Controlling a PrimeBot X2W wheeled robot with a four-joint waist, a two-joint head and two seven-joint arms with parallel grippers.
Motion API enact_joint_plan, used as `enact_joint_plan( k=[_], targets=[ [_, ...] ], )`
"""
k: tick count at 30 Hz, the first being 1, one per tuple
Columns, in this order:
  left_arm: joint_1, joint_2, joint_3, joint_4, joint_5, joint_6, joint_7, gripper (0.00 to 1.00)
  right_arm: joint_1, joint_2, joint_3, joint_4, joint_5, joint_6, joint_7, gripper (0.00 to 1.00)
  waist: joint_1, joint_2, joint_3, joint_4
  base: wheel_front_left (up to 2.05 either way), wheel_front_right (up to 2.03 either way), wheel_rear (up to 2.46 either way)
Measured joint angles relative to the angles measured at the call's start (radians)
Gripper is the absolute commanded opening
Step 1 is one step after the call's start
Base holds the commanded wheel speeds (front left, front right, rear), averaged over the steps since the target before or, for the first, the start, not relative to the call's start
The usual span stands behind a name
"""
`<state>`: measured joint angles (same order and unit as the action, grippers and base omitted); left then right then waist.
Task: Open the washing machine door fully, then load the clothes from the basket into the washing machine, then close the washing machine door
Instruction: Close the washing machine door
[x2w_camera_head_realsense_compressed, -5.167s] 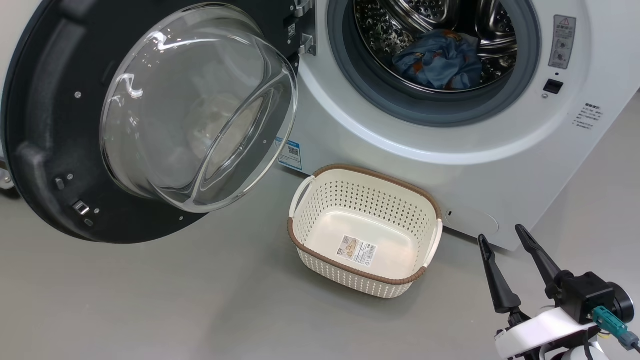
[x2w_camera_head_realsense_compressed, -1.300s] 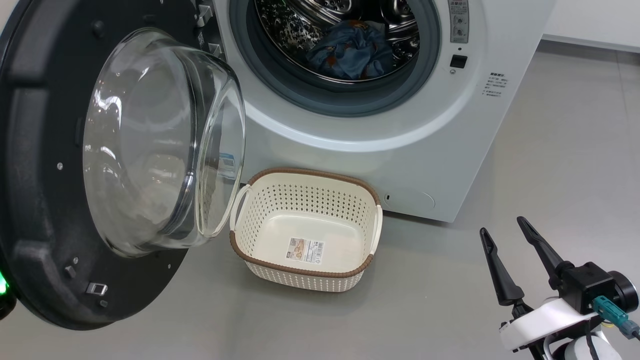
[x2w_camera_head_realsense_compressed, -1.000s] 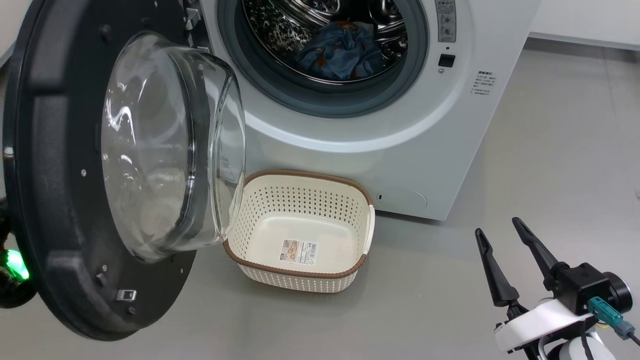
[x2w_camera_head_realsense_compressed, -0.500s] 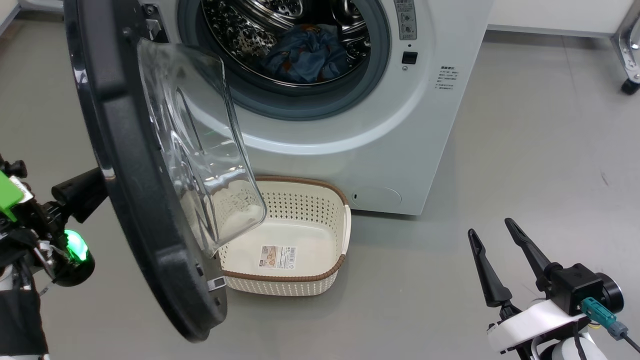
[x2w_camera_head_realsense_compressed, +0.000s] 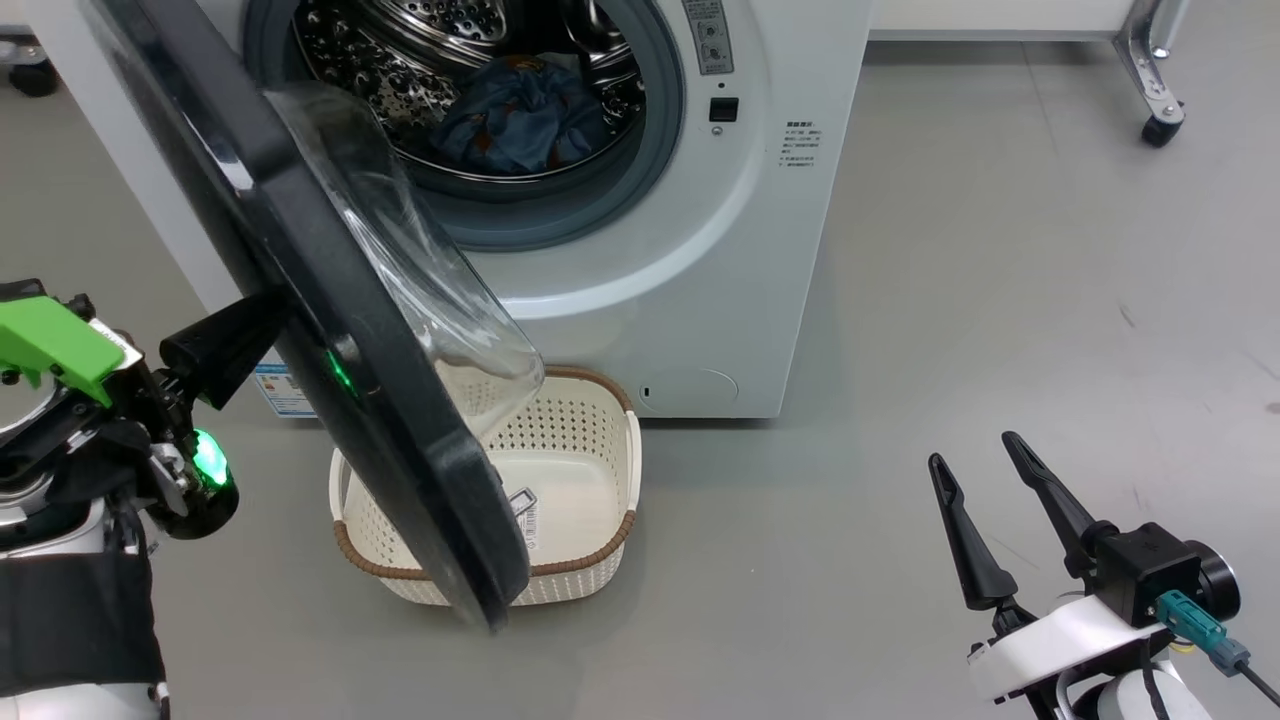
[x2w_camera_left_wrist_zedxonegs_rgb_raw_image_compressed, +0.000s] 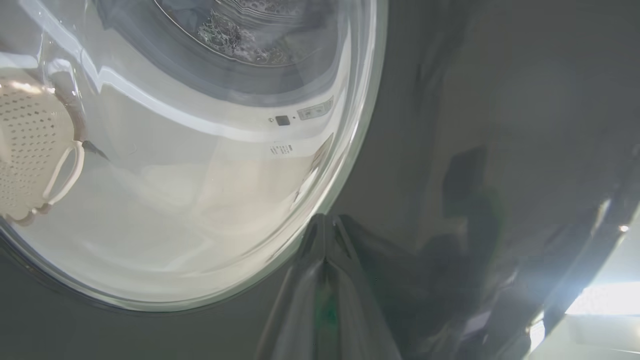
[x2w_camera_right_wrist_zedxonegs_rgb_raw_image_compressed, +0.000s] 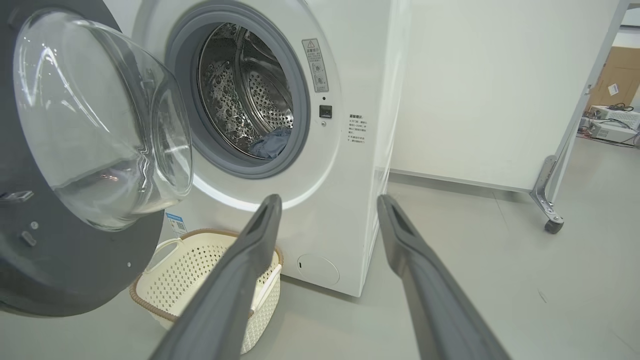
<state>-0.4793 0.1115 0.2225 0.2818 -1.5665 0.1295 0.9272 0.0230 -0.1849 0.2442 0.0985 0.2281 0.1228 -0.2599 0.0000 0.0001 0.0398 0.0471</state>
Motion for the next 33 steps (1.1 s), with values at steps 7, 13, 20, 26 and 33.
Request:
enact_joint_plan(
  k=[7, 13, 20, 26, 33],
  targets=[
    [-0.041, -0.033, -0.010, 0.003, 0.036, 0.000, -0.062, 0.00, -0.018, 0.000, 0.002, 0.000, 0.000, 0.000, 0.000, 1.00, 0.0000, 0.0000, 0.009, -0.047, 0.00, 0.00, 0.00],
    [-0.054, -0.036, -0.012, 0.025, 0.043, -0.002, -0.094, 0.00, -0.018, 0.000, 0.005, 0.000, 0.000, 0.000, 0.000, 1.00, 0.0000, 0.0000, 0.014, -0.083, 0.00, 0.00, 0.00],
    [-0.058, -0.041, -0.013, 0.058, 0.047, -0.016, -0.129, 0.00, -0.019, 0.000, 0.004, 0.004, 0.000, 0.000, 0.000, 1.00, 0.0000, 0.0000, 0.016, -0.112, 0.00, 0.00, 0.00],
    [-0.073, -0.048, -0.024, 0.078, 0.047, -0.022, -0.147, 0.00, -0.019, 0.000, 0.004, 0.004, 0.000, 0.000, 0.000, 1.00, 0.0000, 0.0000, 0.012, -0.125, 0.00, 0.00, 0.00],
    [-0.101, -0.065, -0.038, 0.104, 0.047, -0.042, -0.167, 0.00, -0.019, 0.000, 0.005, 0.004, 0.000, 0.000, 0.000, 1.00, 0.0000, 0.0000, 0.013, -0.135, 0.00, 0.00, 0.00]
  ],
)
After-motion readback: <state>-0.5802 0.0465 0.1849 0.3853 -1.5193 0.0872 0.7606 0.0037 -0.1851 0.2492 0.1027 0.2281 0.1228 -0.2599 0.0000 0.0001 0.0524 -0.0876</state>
